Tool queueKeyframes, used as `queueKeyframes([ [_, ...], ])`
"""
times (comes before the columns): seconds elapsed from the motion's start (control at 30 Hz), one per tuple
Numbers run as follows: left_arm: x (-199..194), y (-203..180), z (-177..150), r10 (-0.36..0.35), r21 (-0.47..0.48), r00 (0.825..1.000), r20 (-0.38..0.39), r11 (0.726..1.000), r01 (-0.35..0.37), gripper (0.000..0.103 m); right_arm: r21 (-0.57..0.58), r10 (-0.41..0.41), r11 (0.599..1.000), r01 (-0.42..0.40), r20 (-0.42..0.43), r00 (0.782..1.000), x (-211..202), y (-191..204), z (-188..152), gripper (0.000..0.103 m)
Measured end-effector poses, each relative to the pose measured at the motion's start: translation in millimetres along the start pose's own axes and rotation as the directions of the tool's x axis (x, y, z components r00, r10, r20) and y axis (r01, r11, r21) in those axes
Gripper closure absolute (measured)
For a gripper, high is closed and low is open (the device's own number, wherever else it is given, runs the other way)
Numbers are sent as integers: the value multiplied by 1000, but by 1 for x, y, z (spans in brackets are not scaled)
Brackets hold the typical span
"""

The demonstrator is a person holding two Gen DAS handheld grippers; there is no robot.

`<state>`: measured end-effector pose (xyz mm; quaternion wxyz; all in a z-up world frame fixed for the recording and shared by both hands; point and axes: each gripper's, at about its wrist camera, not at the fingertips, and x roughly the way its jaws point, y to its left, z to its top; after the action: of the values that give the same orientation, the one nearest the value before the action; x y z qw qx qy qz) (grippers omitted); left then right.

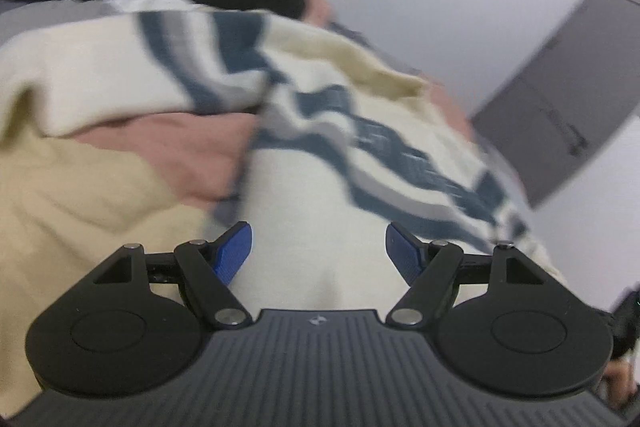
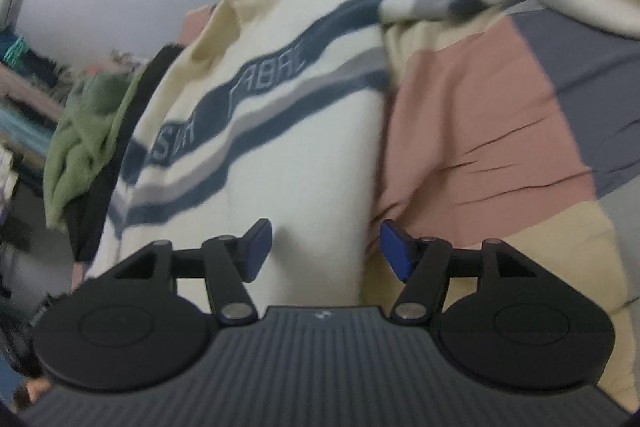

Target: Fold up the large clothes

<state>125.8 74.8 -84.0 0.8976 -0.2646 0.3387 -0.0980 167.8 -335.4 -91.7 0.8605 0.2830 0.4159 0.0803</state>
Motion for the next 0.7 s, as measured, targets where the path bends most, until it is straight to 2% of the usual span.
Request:
queueKeyframes([
  [0.1, -2, -25, -9, -101, 47, 995, -24, 994, 102, 26, -32, 25, 999, -24, 25, 999, -3, 10, -1, 40],
  [0.17, 1, -46, -16, -170, 67, 984, -61, 982, 174, 26, -23, 15, 1000, -14, 42, 999, -7, 11, -1, 40],
  [0.27, 14, -81, -33, -286, 63, 947, -148, 953, 298, 26, -35, -24, 999, 27, 69, 997, -14, 14, 0, 40],
  [0.33, 25, -104, -48, -337, 52, 918, -210, 933, 355, 26, -11, -46, 999, 47, 90, 995, -17, 13, -1, 40],
  [0.43, 45, -140, -78, -389, 47, 866, -315, 905, 423, 26, 52, -49, 998, 43, 119, 992, -23, 8, -1, 40],
  [0.5, 57, -164, -100, -386, 92, 843, -373, 889, 448, 30, 89, -38, 996, 27, 133, 990, -28, 2, -3, 40],
  [0.6, 69, -193, -129, -338, 209, 838, -428, 865, 455, 36, 128, -47, 991, 27, 156, 987, -33, -5, -5, 40],
  [0.63, 72, -201, -139, -307, 258, 844, -440, 857, 446, 38, 133, -53, 991, 32, 161, 986, -35, -7, -5, 40],
  [0.67, 75, -208, -148, -256, 325, 861, -439, 849, 417, 47, 136, -56, 990, 34, 162, 985, -34, -8, -4, 40],
  [0.7, 77, -213, -155, -205, 387, 879, -431, 838, 385, 63, 141, -57, 989, 34, 162, 985, -34, -10, -4, 40],
])
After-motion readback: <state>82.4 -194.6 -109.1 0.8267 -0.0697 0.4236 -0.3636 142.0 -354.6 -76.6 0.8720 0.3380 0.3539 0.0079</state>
